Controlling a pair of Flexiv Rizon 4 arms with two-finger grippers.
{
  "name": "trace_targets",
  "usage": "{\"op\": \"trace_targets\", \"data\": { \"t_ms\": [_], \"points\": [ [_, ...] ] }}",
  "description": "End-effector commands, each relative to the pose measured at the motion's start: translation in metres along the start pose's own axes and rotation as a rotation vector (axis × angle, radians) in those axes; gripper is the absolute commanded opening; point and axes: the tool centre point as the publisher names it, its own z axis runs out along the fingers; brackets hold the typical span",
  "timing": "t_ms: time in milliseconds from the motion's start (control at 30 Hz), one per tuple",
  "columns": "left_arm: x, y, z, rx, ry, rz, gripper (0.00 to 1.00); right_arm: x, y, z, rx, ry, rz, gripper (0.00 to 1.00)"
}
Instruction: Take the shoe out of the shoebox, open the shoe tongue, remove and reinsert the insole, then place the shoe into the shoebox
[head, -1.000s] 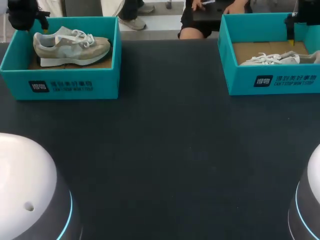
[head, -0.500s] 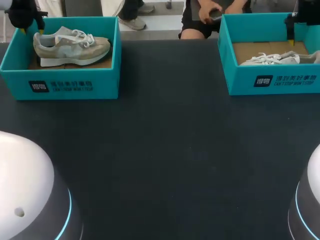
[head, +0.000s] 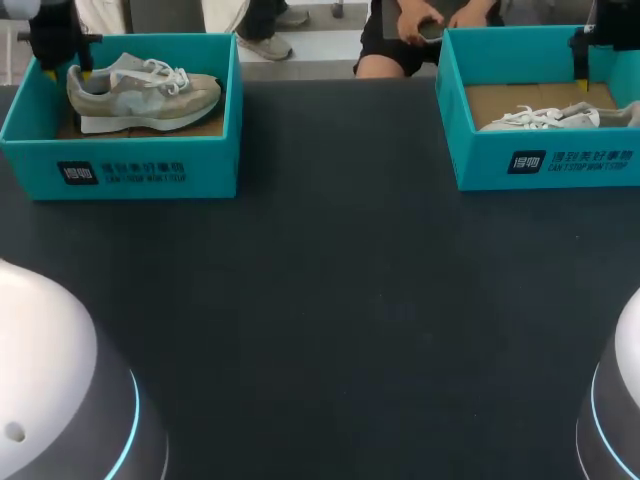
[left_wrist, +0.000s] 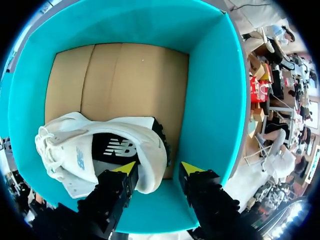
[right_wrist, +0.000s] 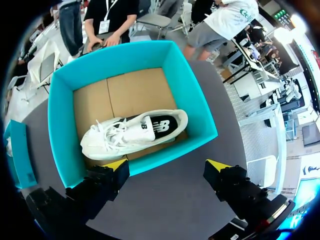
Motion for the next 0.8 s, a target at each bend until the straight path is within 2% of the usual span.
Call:
{"op": "trace_targets", "data": {
  "t_ms": [33, 267, 400, 467, 500, 567, 667, 800],
  "points": [
    [0.000, 0.008, 0.015, 0.003, 0.026, -0.008, 0.58, -0.001, -0.001, 0.000, -0.001, 0.002, -0.001, 1.00],
    [-0.002, 0.007, 0.035, 0.054, 0.041, -0.019, 0.56, -0.001, -0.001, 0.000, -0.001, 0.002, -0.001, 1.00],
    [-0.002, 0.008, 0.040, 0.064, 0.049, -0.029, 0.44, -0.001, -0.001, 0.000, -0.001, 0.002, -0.001, 1.00],
    [-0.002, 0.008, 0.041, 0.065, 0.054, -0.032, 0.35, -0.001, -0.001, 0.000, -0.001, 0.002, -0.001, 1.00],
    [0.000, 0.008, 0.040, 0.066, 0.058, -0.029, 0.25, -0.001, -0.001, 0.000, -0.001, 0.002, -0.001, 1.00],
    [0.003, 0.006, 0.038, 0.075, 0.065, -0.009, 0.00, -0.001, -0.001, 0.000, -0.001, 0.002, -0.001, 1.00],
    [0.008, 0.000, 0.030, 0.078, 0.088, 0.034, 0.00, -0.001, -0.001, 0.000, -0.001, 0.002, -0.001, 1.00],
    [0.017, -0.007, 0.006, 0.075, 0.087, 0.074, 0.00, -0.001, -0.001, 0.000, -0.001, 0.002, -0.001, 1.00]
  ]
}}
